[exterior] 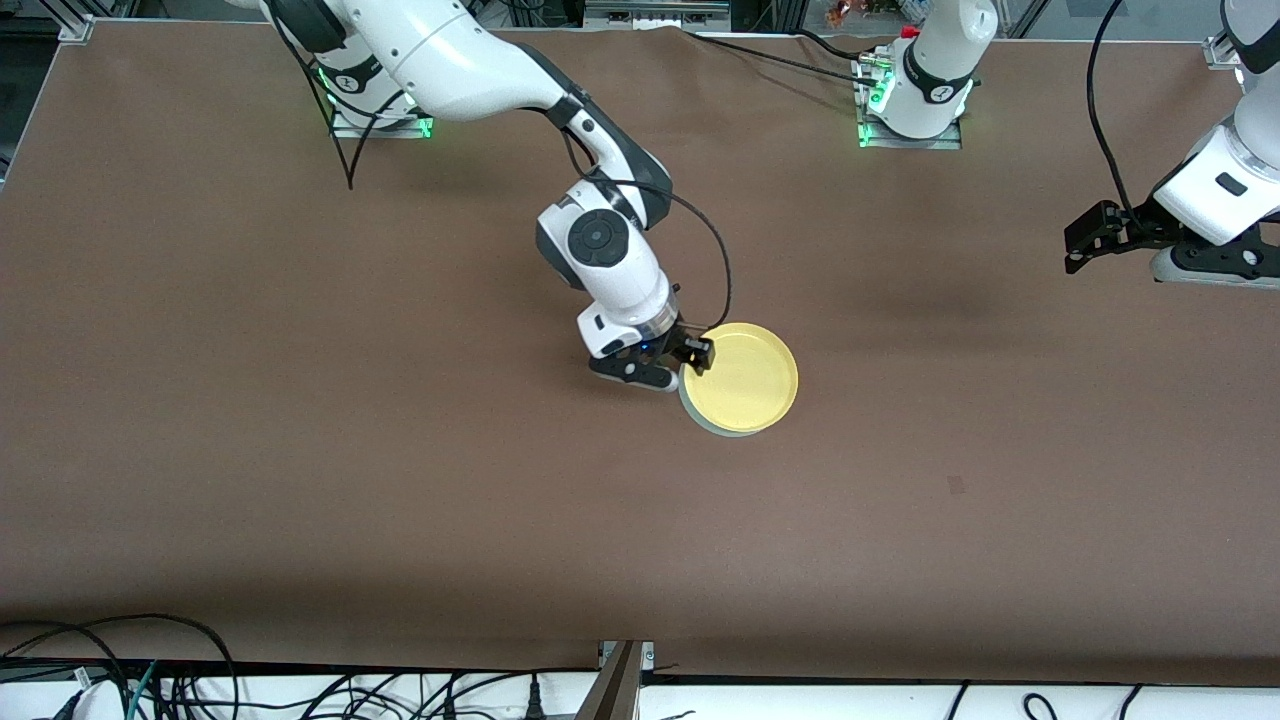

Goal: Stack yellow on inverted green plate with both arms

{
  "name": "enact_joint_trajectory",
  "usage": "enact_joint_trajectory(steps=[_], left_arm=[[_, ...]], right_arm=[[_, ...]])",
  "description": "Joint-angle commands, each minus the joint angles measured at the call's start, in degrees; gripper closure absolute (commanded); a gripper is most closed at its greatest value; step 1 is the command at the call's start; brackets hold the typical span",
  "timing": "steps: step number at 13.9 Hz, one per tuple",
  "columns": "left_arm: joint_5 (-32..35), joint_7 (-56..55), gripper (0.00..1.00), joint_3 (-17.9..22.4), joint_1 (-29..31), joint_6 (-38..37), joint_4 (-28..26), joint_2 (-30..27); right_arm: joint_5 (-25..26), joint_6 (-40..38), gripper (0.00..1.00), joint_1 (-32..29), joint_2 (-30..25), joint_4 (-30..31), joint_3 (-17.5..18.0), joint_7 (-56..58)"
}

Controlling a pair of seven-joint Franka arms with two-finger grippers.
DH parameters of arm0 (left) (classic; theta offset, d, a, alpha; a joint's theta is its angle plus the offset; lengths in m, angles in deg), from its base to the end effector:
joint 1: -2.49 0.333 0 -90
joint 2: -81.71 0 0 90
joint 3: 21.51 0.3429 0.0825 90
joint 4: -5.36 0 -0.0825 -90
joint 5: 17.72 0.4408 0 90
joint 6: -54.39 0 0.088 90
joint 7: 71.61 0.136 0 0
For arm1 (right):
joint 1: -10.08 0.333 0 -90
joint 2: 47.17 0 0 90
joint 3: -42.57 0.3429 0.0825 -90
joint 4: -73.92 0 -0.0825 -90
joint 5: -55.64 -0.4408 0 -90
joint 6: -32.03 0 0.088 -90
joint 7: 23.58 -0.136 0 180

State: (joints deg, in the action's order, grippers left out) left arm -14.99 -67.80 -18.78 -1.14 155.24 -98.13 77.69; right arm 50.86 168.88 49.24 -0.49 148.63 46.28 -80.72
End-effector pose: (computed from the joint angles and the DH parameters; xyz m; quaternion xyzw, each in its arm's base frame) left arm 0.5979 -0.0031 0.5559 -0.9987 0.0453 -0.0115 0.0221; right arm 0.6276 0.5682 0.2426 -0.9760 0.1620 -0.0450 0.1382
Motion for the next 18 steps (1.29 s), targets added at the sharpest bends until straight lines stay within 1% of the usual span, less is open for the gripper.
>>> enact_joint_trajectory(steps=[1,2,3,4,5,6,7,8,9,10,12,13,14,16,18], left_arm=[[1.0,-0.6,0.0,-0.2,0.1,-0.7,0.4,0.2],[1.0,-0.6,0.0,-0.1,0.6,-0.9,0.3,0.1],[0.9,-0.5,0.0,0.1,1.0,-1.1,0.2,0.1],[-0.4,-0.4,0.0,0.3,1.7,-1.1,0.2,0.2],[-1.9,-0.5,0.0,0.3,1.9,-1.1,0.3,0.3],[-2.0,-0.4,0.0,0.3,1.9,-1.1,0.2,0.3],[-2.0,-0.3,0.0,0.3,1.9,-1.2,0.2,0.2],[-2.0,-0.2,0.0,0.3,1.9,-1.4,0.1,0.2],[-2.0,-0.2,0.0,0.3,1.9,-1.8,0.2,0.2],[-2.0,-0.2,0.0,0.2,1.9,-1.8,0.2,0.2],[-1.9,-0.6,0.0,-0.1,1.9,-2.0,0.2,0.2],[-1.9,-0.8,0.0,-0.3,1.9,-2.0,0.2,0.2],[-1.9,-0.8,0.0,-0.3,1.8,-2.1,0.3,0.2],[-1.9,-0.8,0.0,-0.3,1.8,-2.1,0.3,0.2],[-1.9,-0.8,0.0,-0.3,1.8,-2.1,0.5,0.3]], right_arm=[[0.0,-13.7,0.0,-3.0,-11.7,3.8,-4.0,7.5],[-0.3,-19.1,0.0,-3.2,-14.6,4.3,-5.9,9.8],[-0.3,-22.3,0.0,-3.3,-18.0,6.4,-7.3,10.5],[-0.3,-23.3,0.0,-3.3,-22.5,10.6,-8.8,11.2],[-0.3,-24.3,0.0,-3.3,-28.2,16.4,-9.9,12.9],[-0.3,-25.4,0.0,-3.3,-32.6,20.3,-11.3,14.3],[-0.3,-27.7,0.0,-3.3,-35.8,22.8,-13.1,15.5],[-0.3,-29.8,0.0,-3.2,-37.9,23.7,-15.2,18.1],[-0.3,-31.4,0.0,-2.8,-39.5,23.7,-17.9,23.9],[-0.5,-34.5,0.0,-2.9,-40.1,22.5,-19.2,28.8],[-5.3,-41.9,0.0,-3.9,-40.8,19.7,-21.4,31.4],[-5.4,-44.1,0.0,-4.4,-41.7,19.0,-21.6,31.6],[-4.9,-44.4,0.0,-6.8,-43.4,19.3,-20.6,32.6],[-1.2,-44.6,0.0,-15.2,-46.2,21.2,-13.8,39.5],[3.3,-44.6,0.0,-22.5,-48.7,23.6,-8.4,44.4]])
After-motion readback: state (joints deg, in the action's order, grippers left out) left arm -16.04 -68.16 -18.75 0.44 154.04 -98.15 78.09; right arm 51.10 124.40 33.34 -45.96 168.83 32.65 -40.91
